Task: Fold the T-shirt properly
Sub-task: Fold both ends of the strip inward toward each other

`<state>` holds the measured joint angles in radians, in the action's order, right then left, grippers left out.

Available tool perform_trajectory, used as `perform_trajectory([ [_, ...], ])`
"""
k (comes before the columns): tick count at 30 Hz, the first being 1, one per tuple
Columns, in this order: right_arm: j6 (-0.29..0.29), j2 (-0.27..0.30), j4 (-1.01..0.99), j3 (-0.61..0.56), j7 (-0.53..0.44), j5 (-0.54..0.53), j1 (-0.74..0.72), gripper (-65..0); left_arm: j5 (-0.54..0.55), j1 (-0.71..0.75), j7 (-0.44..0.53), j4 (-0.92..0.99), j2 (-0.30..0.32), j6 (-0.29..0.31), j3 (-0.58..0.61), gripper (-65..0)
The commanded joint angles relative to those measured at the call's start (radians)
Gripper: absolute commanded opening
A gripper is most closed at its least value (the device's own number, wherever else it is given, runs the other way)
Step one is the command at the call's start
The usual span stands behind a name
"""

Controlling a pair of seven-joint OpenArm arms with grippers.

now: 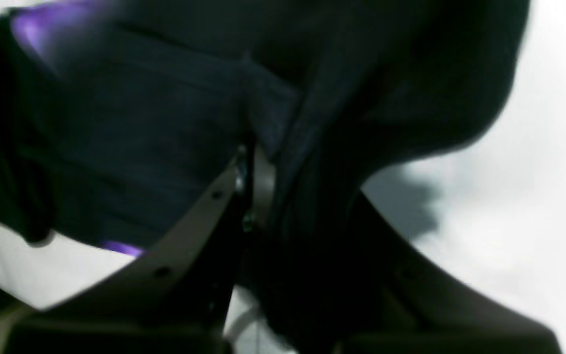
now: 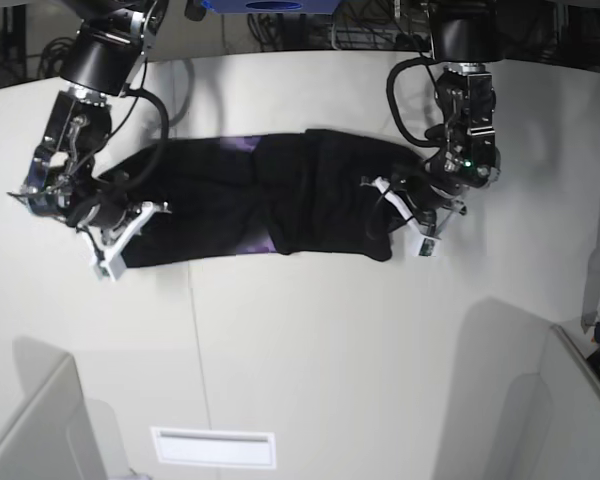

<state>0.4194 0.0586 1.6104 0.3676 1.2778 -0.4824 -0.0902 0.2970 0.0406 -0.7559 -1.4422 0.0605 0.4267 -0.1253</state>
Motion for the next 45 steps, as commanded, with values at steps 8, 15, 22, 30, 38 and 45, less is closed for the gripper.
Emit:
perform_trajectory([
  [8,-0.115,-0.148,0.273,-0.161,0.058,-0.043,0.050,-65.0,-0.031,0.034,-0.093,-0.029,0.005,-0.090,0.043,-65.0],
  [15,-0.262,-0.176,0.301,-0.361,-0.023,-0.043,0.100,-65.0,-0.032,0.140,-0.095,-0.160,0.032,-0.099,0.040,-65.0],
  [22,-0.311,-0.179,0.330,-0.500,-0.045,-0.043,0.139,-65.0,-0.032,0.181,-0.095,-0.202,0.063,-0.099,0.025,-65.0],
  [30,-0.314,-0.179,0.291,-0.595,-0.140,-0.043,0.163,-65.0,-0.032,0.192,-0.095,-0.208,0.065,-0.098,-0.009,-65.0],
  [38,-0.411,-0.174,0.167,-0.640,-0.218,-0.121,0.129,-65.0,-0.029,0.192,-0.095,-0.208,0.065,-0.098,-0.009,-65.0],
  [45,-0.411,-0.176,0.077,-0.643,-0.267,-0.137,0.109,-65.0,-0.029,0.196,-0.095,-0.210,0.065,-0.098,-0.010,-65.0],
])
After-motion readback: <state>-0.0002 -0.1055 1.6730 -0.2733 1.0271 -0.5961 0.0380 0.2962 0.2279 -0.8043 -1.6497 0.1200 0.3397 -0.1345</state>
